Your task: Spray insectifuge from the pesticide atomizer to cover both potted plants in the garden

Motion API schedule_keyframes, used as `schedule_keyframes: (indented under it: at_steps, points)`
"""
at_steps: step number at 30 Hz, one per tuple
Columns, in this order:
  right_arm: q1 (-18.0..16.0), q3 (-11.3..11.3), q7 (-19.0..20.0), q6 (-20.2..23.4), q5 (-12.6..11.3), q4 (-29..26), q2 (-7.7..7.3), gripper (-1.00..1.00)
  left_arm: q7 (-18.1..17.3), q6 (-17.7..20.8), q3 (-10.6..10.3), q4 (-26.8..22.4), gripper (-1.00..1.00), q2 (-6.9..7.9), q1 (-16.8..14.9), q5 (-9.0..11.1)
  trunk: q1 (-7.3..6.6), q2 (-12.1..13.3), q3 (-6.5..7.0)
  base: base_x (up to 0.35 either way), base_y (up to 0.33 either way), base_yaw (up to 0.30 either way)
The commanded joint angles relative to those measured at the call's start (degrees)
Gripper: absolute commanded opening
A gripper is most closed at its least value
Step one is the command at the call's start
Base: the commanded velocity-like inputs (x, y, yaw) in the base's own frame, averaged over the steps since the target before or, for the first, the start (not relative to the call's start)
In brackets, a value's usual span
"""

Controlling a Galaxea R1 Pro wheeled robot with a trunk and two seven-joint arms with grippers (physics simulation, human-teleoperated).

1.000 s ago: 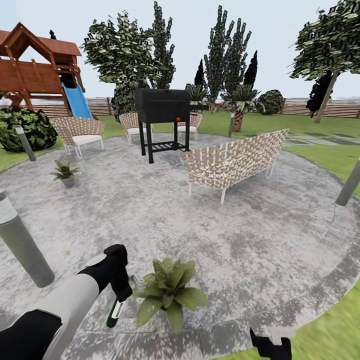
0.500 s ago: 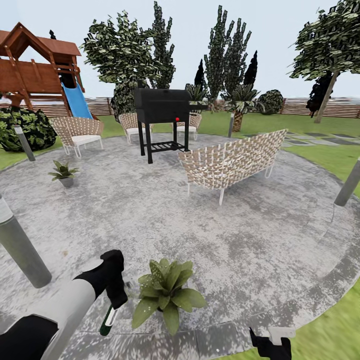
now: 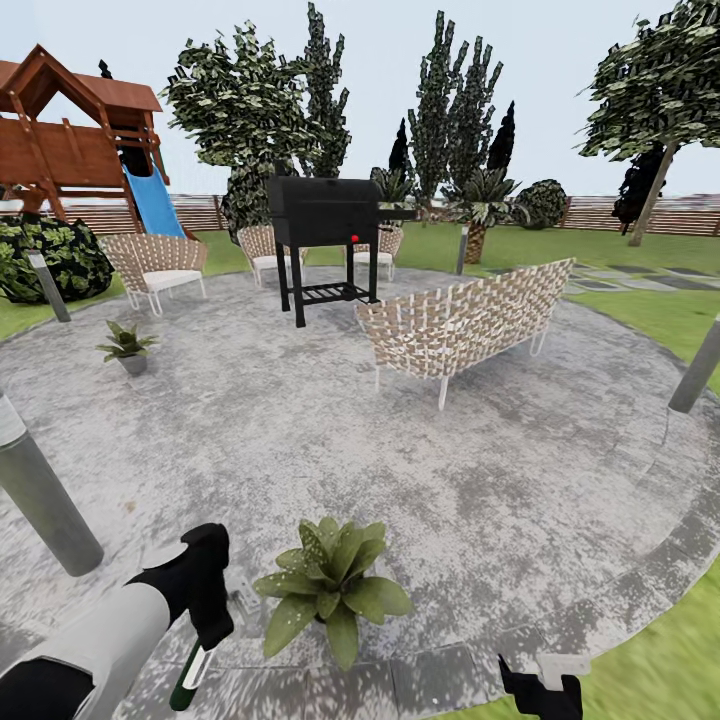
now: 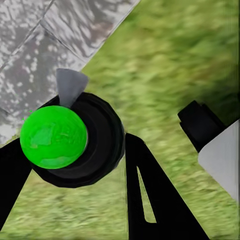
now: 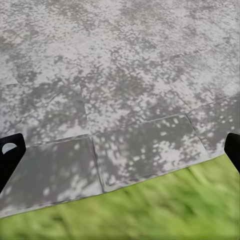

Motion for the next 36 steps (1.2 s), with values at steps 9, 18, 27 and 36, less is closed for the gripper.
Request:
schedule_keyframes:
  at_steps: [9, 18, 27, 36]
  points:
    - [0.0, 0.3, 0.2, -0.2, -0.6, 0.0, -0.01, 1.0, -0.1, -0.1, 3.9, 0.1, -1.0, -0.1, 3.0, -0.2, -0.01, 0.0, -0.06, 0.0, 0.0, 0.0]
    - [0.0, 0.4, 0.3, -0.1, -0.5, 0.0, 0.08, 1.0, 4.5, -0.2, 4.7, -1.5, -1.0, -0.34, 5.3, 4.8, -0.01, 0.0, -0.06, 0.0, 0.0, 0.0]
    - [0.0, 0.4, 0.3, -0.1, -0.5, 0.0, 0.08, 1.0, 4.3, -0.3, 4.7, -6.3, -1.0, 0.45, 7.2, 5.6, -0.01, 0.0, -0.06, 0.0, 0.0, 0.0]
    - [0.0, 0.3, 0.3, -0.1, -0.6, 0.0, 0.08, 1.0, 4.6, -2.3, 4.8, -5.0, -1.0, 1.07, 10.7, 5.5, -0.01, 0.0, -0.06, 0.0, 0.0, 0.008]
